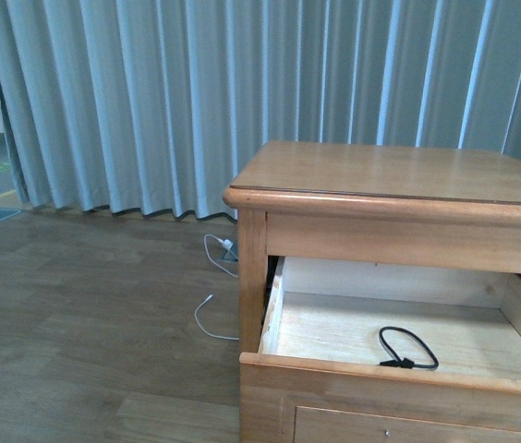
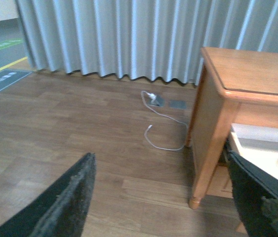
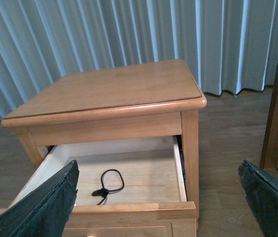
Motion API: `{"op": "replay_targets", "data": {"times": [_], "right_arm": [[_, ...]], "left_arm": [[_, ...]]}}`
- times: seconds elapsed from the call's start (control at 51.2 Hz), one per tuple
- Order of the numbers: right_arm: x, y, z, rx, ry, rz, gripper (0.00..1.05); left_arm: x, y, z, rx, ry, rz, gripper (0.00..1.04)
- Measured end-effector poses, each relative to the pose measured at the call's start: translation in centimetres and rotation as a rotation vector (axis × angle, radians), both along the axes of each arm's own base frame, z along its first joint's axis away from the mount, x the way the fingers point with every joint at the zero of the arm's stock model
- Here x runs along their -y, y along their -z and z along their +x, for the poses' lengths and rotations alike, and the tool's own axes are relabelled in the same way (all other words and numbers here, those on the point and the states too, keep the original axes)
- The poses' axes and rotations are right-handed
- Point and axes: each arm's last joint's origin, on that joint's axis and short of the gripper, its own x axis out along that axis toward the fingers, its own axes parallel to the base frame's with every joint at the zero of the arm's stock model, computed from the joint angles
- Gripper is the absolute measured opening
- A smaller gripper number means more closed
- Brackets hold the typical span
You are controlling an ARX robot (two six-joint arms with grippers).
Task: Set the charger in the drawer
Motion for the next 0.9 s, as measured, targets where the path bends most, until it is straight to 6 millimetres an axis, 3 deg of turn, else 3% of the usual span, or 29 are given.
{"op": "replay_targets", "data": {"times": [0.117, 0.332, 0.528, 0.899], "right_arm": [[0.0, 0.0, 0.0, 0.0, 0.0, 0.0, 0.97], [0.0, 0.0, 0.0, 0.0, -0.003, 0.0, 0.97], [0.0, 0.0, 0.0, 0.0, -0.003, 0.0, 0.97], [0.0, 0.0, 0.0, 0.0, -0.003, 0.0, 0.97]], "left_arm": [[-0.7, 2.4, -0.3, -0.007, 0.081, 0.012, 0.55], [-1.4, 5.2, -0.8, -0.012, 0.049, 0.017, 0.04], [-1.4, 6.5, -1.9, -0.003, 0.049, 0.019, 0.04], [-1.4, 8.0, -2.0, -0.01, 0.048, 0.019, 0.04]]}}
